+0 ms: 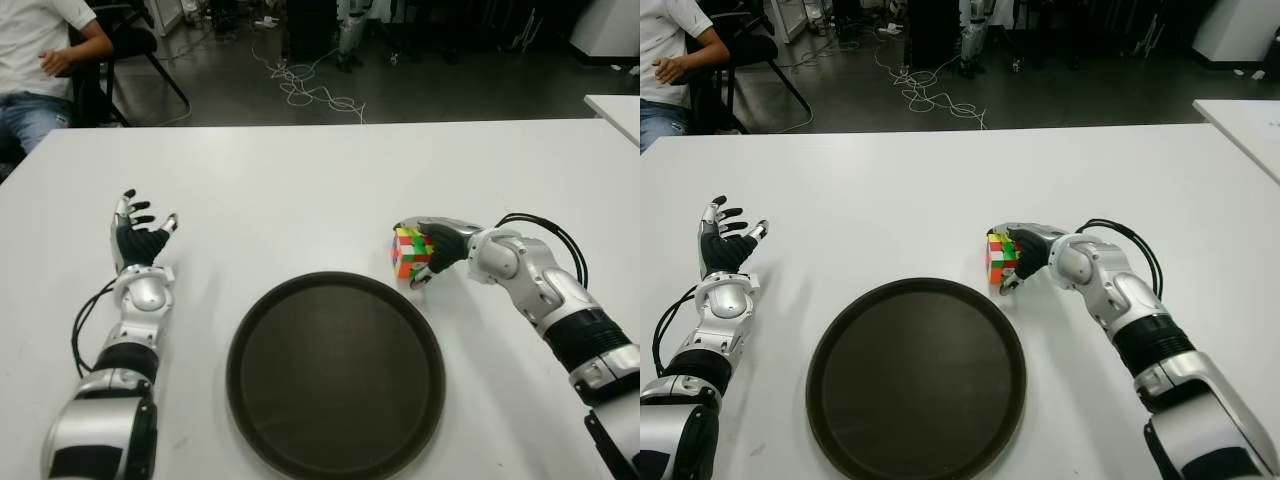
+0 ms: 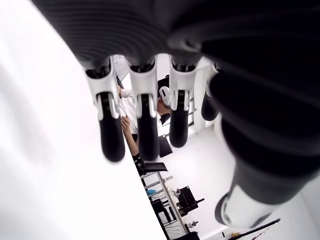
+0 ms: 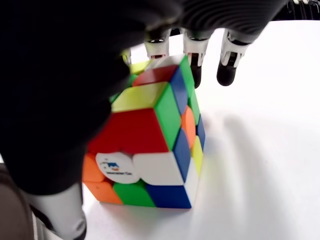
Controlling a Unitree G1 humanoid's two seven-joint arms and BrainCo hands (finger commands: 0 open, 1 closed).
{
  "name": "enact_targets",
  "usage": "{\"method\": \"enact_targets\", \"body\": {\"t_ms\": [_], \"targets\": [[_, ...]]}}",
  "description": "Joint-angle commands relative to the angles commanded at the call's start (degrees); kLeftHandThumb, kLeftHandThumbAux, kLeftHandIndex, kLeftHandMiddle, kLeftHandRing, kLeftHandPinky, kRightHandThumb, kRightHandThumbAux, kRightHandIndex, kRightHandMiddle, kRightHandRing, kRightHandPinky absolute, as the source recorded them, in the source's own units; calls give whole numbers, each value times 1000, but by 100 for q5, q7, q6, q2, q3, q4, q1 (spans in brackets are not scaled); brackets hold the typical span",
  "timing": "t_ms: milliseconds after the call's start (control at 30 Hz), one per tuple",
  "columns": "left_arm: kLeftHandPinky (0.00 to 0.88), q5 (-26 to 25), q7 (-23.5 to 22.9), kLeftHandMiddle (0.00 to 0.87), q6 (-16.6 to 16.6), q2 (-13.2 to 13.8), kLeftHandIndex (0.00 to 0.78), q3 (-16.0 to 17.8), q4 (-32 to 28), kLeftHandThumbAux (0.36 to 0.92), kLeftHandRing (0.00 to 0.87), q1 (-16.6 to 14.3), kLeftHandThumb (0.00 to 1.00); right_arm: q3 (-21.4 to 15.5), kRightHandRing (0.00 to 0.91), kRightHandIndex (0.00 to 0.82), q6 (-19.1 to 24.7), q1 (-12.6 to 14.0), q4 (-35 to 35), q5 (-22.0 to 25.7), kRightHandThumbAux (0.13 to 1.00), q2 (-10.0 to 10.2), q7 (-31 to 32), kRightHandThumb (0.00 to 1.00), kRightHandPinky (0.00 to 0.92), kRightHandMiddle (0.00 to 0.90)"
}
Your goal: Pick up the Rubik's Cube and put it in the plate
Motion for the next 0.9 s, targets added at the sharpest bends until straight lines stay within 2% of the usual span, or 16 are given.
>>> {"method": "enact_targets", "body": {"t_ms": [67, 367, 733, 900], "targets": [[282, 3, 6, 230, -3, 0, 130, -1, 3, 779, 256, -2, 0, 6, 67, 24, -6, -8, 54, 0, 761, 11, -12, 0, 0, 88], [296, 26, 30, 214, -17, 14, 135, -15, -4, 802, 243, 14, 17, 33, 57, 22, 33, -79, 262, -53, 708, 89, -83, 0, 0, 84], [249, 66, 36, 197, 88, 26, 115, -52, -29, 789, 216, 7, 0, 5, 48, 26, -33, -47, 266, -55, 723, 100, -159, 0, 0, 85], [283, 66, 35, 211, 105, 28, 114, -52, -29, 787, 237, 4, 0, -18, 51, 27, -38, -22, 271, -37, 696, 121, -223, 0, 0, 85]]}}
